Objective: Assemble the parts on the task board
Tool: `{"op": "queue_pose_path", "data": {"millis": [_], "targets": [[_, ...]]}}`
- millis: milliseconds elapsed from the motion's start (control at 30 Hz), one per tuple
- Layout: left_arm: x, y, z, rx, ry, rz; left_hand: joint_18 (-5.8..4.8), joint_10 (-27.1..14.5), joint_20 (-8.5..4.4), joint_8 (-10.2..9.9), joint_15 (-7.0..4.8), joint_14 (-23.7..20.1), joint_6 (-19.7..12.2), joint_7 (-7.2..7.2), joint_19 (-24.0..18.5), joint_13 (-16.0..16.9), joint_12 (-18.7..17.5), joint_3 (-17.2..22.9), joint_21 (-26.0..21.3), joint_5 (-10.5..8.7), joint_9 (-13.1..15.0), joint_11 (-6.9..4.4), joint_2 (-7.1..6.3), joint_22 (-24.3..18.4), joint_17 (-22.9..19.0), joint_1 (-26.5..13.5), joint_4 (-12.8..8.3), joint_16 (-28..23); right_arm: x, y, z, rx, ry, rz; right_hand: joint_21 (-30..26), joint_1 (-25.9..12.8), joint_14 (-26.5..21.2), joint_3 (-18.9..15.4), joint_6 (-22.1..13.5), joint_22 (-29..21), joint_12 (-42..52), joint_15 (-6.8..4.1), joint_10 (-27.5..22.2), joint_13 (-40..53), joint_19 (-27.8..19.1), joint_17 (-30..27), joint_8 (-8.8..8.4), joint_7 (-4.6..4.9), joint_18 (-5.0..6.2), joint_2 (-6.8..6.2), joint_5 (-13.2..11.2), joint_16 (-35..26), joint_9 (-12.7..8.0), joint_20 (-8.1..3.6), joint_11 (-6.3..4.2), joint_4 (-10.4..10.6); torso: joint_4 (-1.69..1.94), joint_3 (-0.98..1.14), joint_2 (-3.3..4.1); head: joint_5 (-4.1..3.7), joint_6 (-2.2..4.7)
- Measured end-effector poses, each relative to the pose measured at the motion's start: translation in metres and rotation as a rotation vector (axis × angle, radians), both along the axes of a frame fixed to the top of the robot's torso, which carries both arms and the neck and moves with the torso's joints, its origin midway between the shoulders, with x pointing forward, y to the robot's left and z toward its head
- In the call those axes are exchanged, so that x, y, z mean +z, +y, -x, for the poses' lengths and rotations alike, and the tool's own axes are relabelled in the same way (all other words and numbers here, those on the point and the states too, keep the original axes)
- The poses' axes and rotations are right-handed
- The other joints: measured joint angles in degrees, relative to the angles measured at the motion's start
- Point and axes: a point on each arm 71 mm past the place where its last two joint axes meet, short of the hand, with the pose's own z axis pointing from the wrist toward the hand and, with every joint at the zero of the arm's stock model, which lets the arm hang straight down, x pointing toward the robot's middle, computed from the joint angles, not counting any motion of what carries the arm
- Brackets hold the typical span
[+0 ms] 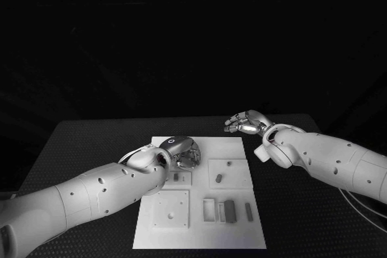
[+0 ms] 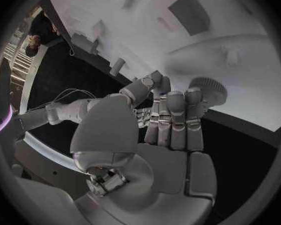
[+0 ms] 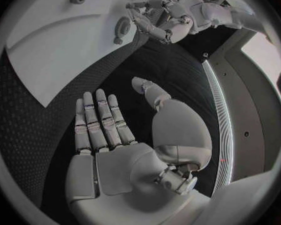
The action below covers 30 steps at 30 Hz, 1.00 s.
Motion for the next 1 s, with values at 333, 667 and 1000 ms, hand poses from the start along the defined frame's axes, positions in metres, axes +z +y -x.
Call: {"op": "queue_pose_path", "data": {"millis": [333, 667, 1000], "targets": [[0.016, 0.031, -0.006, 0.041, -0.010, 0.006, 0.00, 0.0, 0.01, 0.0, 0.00, 0.0, 0.0, 0.01, 0.0, 0.0, 0.0, 0.0, 0.0, 0.00, 0.0, 0.00, -0.10, 0.0, 0.0, 0.1, 0.0, 0.0, 0.000, -0.003, 0.000, -0.004, 0.000, 0.002, 0.0, 0.0, 0.0, 0.0, 0.0, 0.0, 0.0, 0.00, 0.0, 0.0, 0.0, 0.0, 0.00, 0.00, 0.00, 0.00, 0.0, 0.0, 0.0, 0.00, 0.00, 0.0, 0.11, -0.05, -0.04, 0.31, 0.13], [0.014, 0.061, -0.008, 0.091, 0.004, 0.000, 0.01, 0.0, 0.02, -0.2, 0.00, 0.0, 0.0, 0.01, 0.0, 0.0, 0.0, 0.1, 0.0, -0.01, 0.0, 0.00, -0.11, 0.0, 0.0, -0.2, -0.2, 0.0, 0.000, -0.005, 0.000, -0.009, 0.000, 0.004, 0.0, 0.0, 0.0, 0.0, 0.0, 0.0, 0.0, 0.00, 0.0, 0.0, 0.0, 0.0, 0.00, 0.00, 0.00, 0.00, 0.0, 0.0, 0.0, 0.00, 0.00, 0.0, 0.14, -0.14, 0.01, 0.59, 0.07], [0.013, 0.077, -0.009, 0.122, 0.014, -0.005, 0.02, 0.2, 0.03, 0.0, 0.01, 0.0, -0.1, 0.11, 0.0, 0.0, 0.0, 0.1, 0.0, -0.02, 0.0, -0.20, -0.19, 0.0, 0.0, -0.4, -0.2, 0.0, 0.000, -0.005, 0.000, -0.010, 0.000, 0.004, 0.0, 0.0, 0.0, 0.0, 0.0, 0.0, 0.0, 0.00, 0.0, 0.0, 0.0, 0.0, 0.00, 0.00, 0.00, 0.00, 0.0, 0.0, 0.0, 0.00, 0.00, 0.0, -0.02, -0.14, 0.05, 0.86, -0.21]]}}
